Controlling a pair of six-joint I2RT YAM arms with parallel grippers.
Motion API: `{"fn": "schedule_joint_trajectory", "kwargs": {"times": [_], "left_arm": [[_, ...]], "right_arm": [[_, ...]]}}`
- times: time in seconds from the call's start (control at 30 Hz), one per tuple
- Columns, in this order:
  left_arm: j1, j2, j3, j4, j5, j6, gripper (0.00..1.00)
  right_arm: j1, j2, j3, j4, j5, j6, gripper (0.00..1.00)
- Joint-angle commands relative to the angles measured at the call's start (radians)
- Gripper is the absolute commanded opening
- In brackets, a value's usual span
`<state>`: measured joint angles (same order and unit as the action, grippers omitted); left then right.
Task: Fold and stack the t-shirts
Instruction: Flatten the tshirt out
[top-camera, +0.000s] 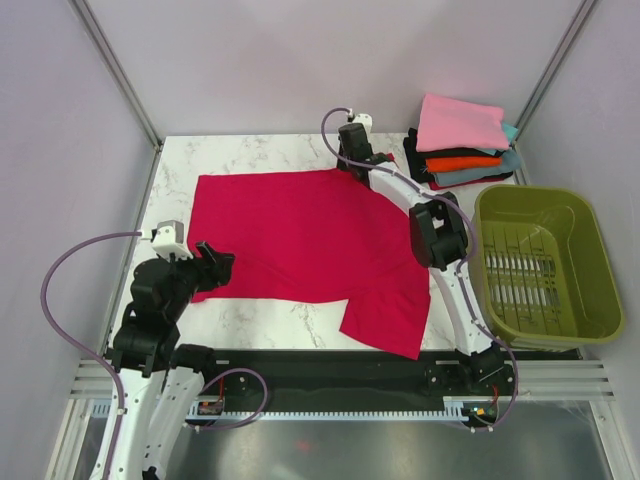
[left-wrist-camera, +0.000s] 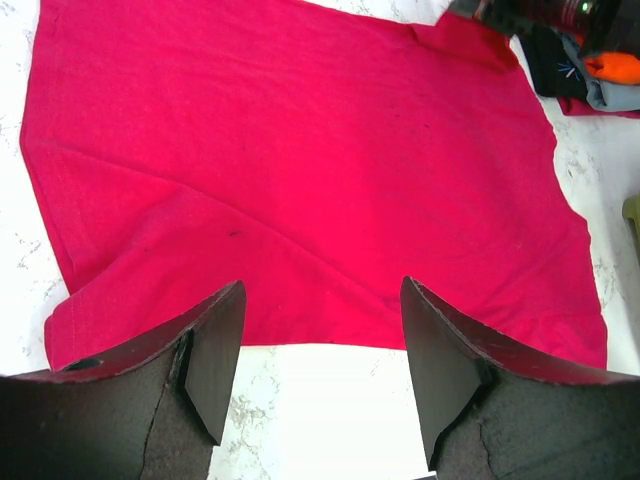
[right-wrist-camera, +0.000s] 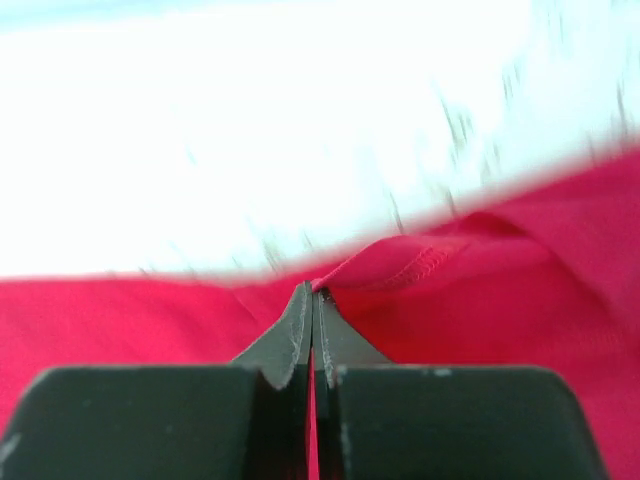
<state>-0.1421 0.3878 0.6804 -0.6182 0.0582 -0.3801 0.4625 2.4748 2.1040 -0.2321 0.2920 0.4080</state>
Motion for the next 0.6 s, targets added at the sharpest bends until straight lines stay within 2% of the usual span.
{"fn": "schedule_joint_trajectory", "kwargs": {"times": [0.0,0.1,0.13,0.17,0.2,0.23,0.27,0.3,0.4,0.57], "left_arm": [[-0.007,0.003,-0.002,0.034,-0.017,0.015,0.71],[-0.007,0.010,-0.004,0.034,-0.020,0.015,0.71],[-0.007,0.013,-0.004,0.034,-0.020,0.015,0.71],[-0.007,0.013,-0.002,0.032,-0.024,0.014,0.71],[-0.007,0.014,-0.002,0.031,-0.024,0.014,0.71],[-0.007,0.016,-0.002,0.031,-0.027,0.014,0.71],[-0.007,0.017,-0.002,0.029,-0.029,0.012,0.71],[-0.007,0.020,-0.001,0.029,-0.029,0.012,0.71],[-0.010,0.025,-0.002,0.029,-0.032,0.010,0.71],[-0.019,0.026,-0.002,0.029,-0.031,0.010,0.71]], "right_arm": [[0.002,0.112,0.202,0.159,0.019,-0.078,0.00],[0.002,0.218,0.232,0.398,0.012,-0.116,0.00],[-0.001,0.254,0.252,0.547,0.012,-0.123,0.09],[-0.002,0.338,0.292,0.591,0.010,-0.138,0.21],[-0.004,0.384,0.401,0.626,0.012,-0.141,0.37],[-0.005,0.424,0.454,0.640,0.004,-0.146,0.78],[-0.007,0.467,0.488,0.660,0.004,-0.147,0.86],[-0.008,0.464,0.479,0.713,0.022,-0.147,0.92],[-0.016,0.377,0.329,0.839,0.039,-0.159,0.94],[-0.045,0.256,0.248,0.815,0.018,-0.184,0.97]]}}
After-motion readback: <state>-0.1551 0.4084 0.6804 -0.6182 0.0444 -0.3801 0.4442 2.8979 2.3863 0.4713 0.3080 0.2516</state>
